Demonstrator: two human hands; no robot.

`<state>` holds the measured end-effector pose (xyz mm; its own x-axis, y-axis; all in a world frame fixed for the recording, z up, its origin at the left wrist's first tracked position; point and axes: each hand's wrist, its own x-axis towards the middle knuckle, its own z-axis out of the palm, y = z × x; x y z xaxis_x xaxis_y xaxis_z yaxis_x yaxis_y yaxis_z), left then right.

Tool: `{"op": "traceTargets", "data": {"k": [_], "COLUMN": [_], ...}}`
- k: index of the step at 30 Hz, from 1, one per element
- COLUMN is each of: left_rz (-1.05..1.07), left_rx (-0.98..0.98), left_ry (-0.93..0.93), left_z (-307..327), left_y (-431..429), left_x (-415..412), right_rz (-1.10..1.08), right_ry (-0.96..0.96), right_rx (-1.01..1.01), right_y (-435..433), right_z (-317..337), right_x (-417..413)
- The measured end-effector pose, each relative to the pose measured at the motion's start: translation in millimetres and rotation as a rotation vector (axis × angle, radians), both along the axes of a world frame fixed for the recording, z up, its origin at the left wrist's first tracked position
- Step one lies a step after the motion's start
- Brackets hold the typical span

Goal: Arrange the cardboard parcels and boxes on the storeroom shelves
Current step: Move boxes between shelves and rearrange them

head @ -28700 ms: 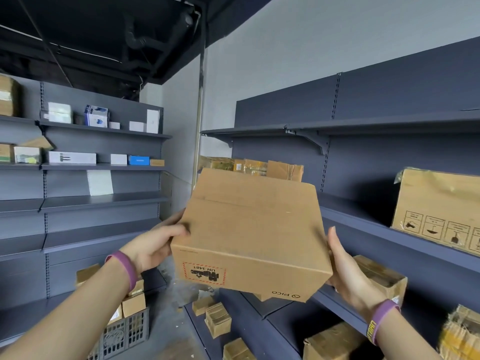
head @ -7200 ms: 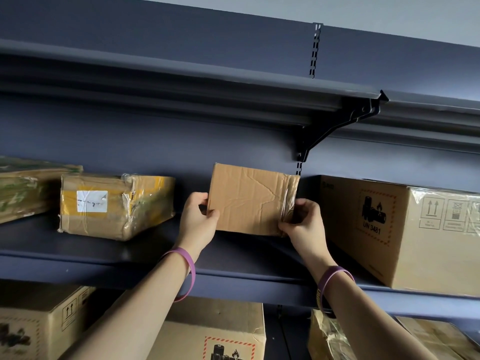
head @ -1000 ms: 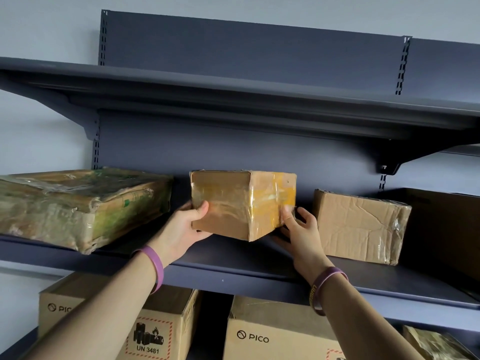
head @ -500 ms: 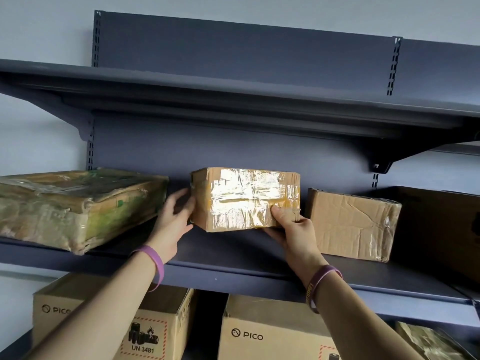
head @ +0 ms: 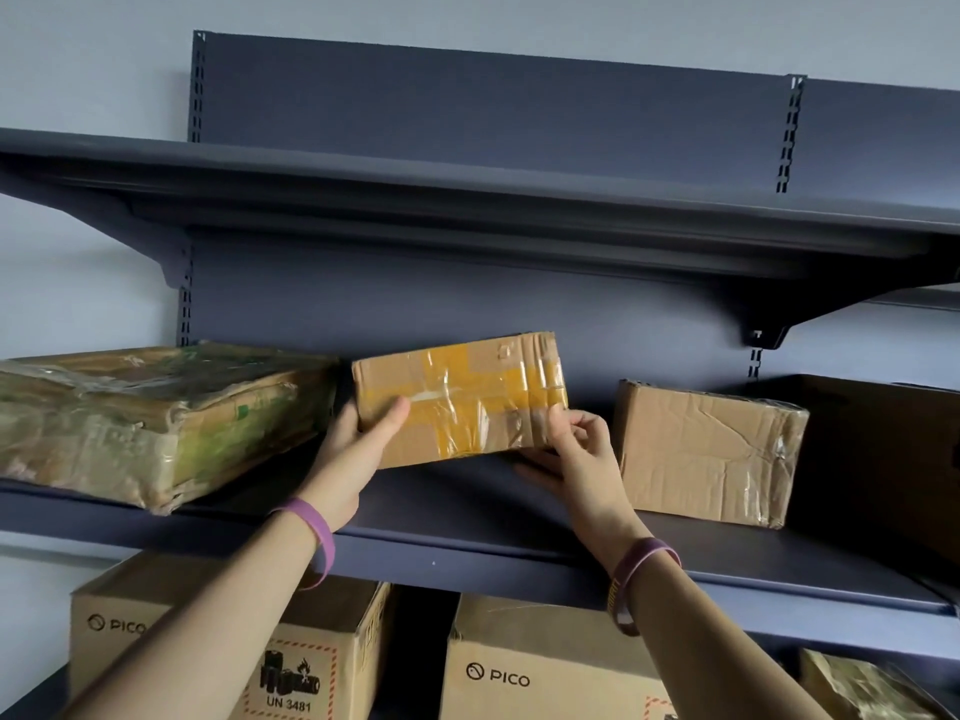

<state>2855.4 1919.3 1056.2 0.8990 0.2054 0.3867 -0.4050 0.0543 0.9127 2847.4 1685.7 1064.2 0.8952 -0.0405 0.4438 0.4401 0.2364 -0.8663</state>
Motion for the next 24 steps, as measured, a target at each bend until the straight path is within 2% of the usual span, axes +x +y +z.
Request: {"op": "traceTargets", "data": {"k": [3,8,10,17,21,24], "left_rz": [0.017,0.100,0.149,0.162,0.178,0.169], "left_rx": [-0.071,-0.122,-0.152,-0.132,-0.146,-0.113], "left_ry": [0.024,-0.006,0.004,0.009,-0.025,-0.056], "left_z": [-1.2,-4.8,-6.5,-8.7,-5.0,-1.2], "left_y": [4.7,11.1,14.7,17.0,13.2,8.7], "left_x": [4.3,14.2,19.2,24.9,15.4,5.7], "right_rz": [-0.004,0.053,0.079,0.092,0.062,0.023], "right_ry": [0.042,0.034,0.009,-0.004,-0.033,0.015], "right_rx": [-0.047,-0.069,-0.137,-0.232,-0.245,-0.224], "right_y": [-0.3,-3.2,-2.8,-2.5,-1.0,0.0], "right_z": [0.6,-2.3,-2.0,-2.3,-1.8,1.1], "right_x": [1.3,3.7,2.8,1.6,-0.4,-0.8]}}
